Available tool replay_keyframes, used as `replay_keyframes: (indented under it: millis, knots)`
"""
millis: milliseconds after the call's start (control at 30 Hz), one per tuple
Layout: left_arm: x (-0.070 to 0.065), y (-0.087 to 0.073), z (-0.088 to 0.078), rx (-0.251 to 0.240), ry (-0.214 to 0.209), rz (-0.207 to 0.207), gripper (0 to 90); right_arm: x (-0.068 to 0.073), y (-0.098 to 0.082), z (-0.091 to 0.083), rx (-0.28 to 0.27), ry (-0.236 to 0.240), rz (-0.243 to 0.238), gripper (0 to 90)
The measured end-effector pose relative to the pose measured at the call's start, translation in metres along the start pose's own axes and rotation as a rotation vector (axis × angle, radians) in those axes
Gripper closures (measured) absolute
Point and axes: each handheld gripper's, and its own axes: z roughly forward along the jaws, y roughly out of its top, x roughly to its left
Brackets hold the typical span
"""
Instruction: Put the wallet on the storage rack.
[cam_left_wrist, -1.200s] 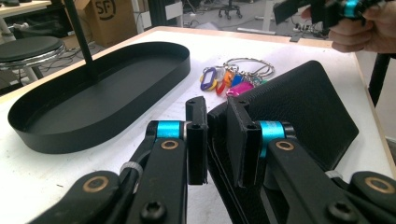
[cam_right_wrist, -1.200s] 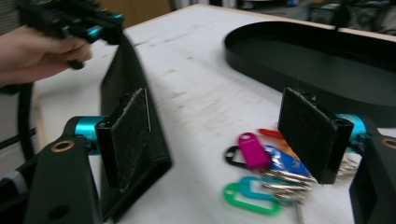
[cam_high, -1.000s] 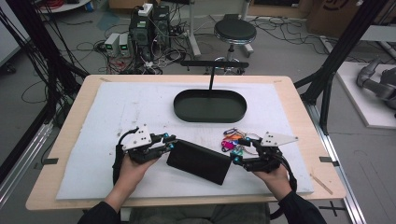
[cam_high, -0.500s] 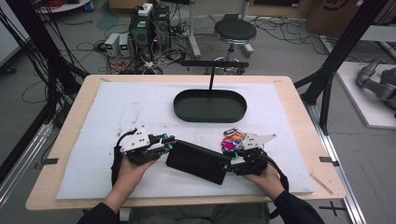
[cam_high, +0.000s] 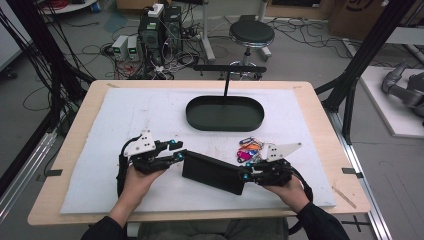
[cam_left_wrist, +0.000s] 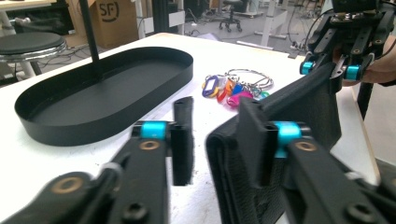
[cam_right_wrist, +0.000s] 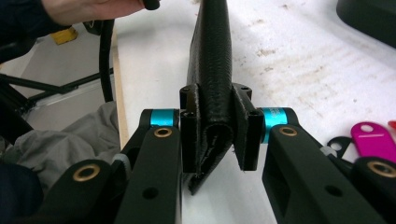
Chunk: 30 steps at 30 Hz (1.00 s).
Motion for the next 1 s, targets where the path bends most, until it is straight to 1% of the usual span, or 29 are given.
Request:
replay_keyframes:
  millis: [33, 100, 133, 167, 200, 233, 267, 333, 367, 400, 433, 467, 500, 533, 567, 633, 667, 700, 733, 767, 800, 833, 867, 900, 933, 967, 1000]
  knots:
    - [0.001, 0.000, 0.000, -0.001, -0.006, -0.012, 60.1, 0.000, 0.000, 0.000, 0.000, 0.000, 0.000, 76.7]
    - [0.005, 0.000, 0.000, 0.005, -0.041, -0.049, 49.8, 0.000, 0.002, -0.003, -0.002, -0.010, -0.019, 76.9]
    - [0.006, 0.000, 0.000, 0.006, -0.057, -0.059, 43.1, -0.001, 0.003, -0.007, -0.014, -0.009, -0.027, 77.0]
    - [0.006, -0.001, 0.001, 0.011, -0.073, -0.058, 40.2, -0.002, 0.004, -0.009, -0.021, -0.009, -0.024, 77.0]
    - [0.006, -0.001, 0.003, 0.015, -0.089, -0.062, 40.2, -0.002, 0.004, -0.009, -0.021, -0.009, -0.024, 77.0]
    - [0.006, -0.001, 0.005, 0.027, -0.108, -0.062, 35.4, -0.003, 0.005, -0.013, -0.035, -0.008, -0.024, 77.1]
    - [0.006, -0.002, 0.007, 0.037, -0.119, -0.066, 35.1, -0.003, 0.005, -0.015, -0.043, -0.004, -0.026, 77.2]
    - [0.004, -0.002, 0.011, 0.058, -0.131, -0.056, 34.1, -0.002, 0.005, -0.018, -0.058, -0.001, -0.027, 77.3]
    - [0.004, -0.002, 0.014, 0.065, -0.145, -0.060, 34.1, -0.002, 0.005, -0.018, -0.058, -0.001, -0.027, 77.3]
    - [0.004, -0.003, 0.018, 0.077, -0.153, -0.065, 31.0, -0.001, 0.006, -0.020, -0.066, 0.007, -0.041, 77.4]
    - [0.004, -0.004, 0.024, 0.096, -0.171, -0.072, 30.9, 0.000, 0.006, -0.021, -0.070, 0.010, -0.051, 77.4]
    - [0.004, -0.004, 0.024, 0.096, -0.171, -0.072, 30.9, 0.001, 0.007, -0.021, -0.074, 0.020, -0.055, 77.4]
    - [0.004, -0.005, 0.027, 0.104, -0.183, -0.073, 30.9, 0.001, 0.007, -0.021, -0.074, 0.020, -0.055, 77.4]
    - [0.004, -0.007, 0.032, 0.114, -0.218, -0.073, 30.9, 0.002, 0.007, -0.022, -0.073, 0.027, -0.064, 77.4]
    - [0.004, -0.007, 0.032, 0.114, -0.218, -0.073, 30.9, 0.002, 0.007, -0.023, -0.071, 0.024, -0.064, 77.4]
    - [0.003, -0.009, 0.036, 0.130, -0.255, -0.069, 31.6, 0.002, 0.007, -0.023, -0.071, 0.027, -0.066, 77.4]
    - [0.002, -0.009, 0.038, 0.141, -0.274, -0.068, 36.4, 0.002, 0.007, -0.024, -0.074, 0.031, -0.066, 77.4]
    - [0.002, -0.010, 0.039, 0.147, -0.296, -0.066, 36.4, 0.002, 0.007, -0.024, -0.074, 0.031, -0.066, 77.4]
    - [0.001, -0.011, 0.040, 0.152, -0.316, -0.064, 40.0, 0.002, 0.007, -0.024, -0.077, 0.033, -0.069, 77.4]
    - [0.000, -0.011, 0.041, 0.154, -0.327, -0.062, 43.6, 0.001, 0.007, -0.024, -0.083, 0.035, -0.070, 77.4]
    - [-0.001, -0.011, 0.042, 0.151, -0.345, -0.053, 47.2, 0.002, 0.007, -0.024, -0.081, 0.042, -0.070, 77.4]
    - [-0.002, -0.011, 0.042, 0.152, -0.353, -0.043, 53.1, 0.001, 0.007, -0.024, -0.081, 0.040, -0.070, 77.4]
    - [-0.003, -0.010, 0.042, 0.153, -0.350, -0.038, 55.5, 0.002, 0.007, -0.025, -0.077, 0.045, -0.067, 77.4]
    - [-0.002, -0.010, 0.041, 0.151, -0.357, -0.042, 60.5, 0.001, 0.006, -0.025, -0.084, 0.044, -0.071, 77.4]
    - [-0.002, -0.010, 0.041, 0.146, -0.362, -0.040, 62.5, 0.000, 0.006, -0.025, -0.081, 0.045, -0.069, 77.4]
    - [-0.002, -0.010, 0.040, 0.137, -0.367, -0.045, 62.5, 0.000, 0.006, -0.025, -0.081, 0.045, -0.069, 77.4]
    - [-0.002, -0.010, 0.038, 0.128, -0.370, -0.040, 67.1, -0.001, 0.006, -0.026, -0.092, 0.041, -0.063, 77.3]
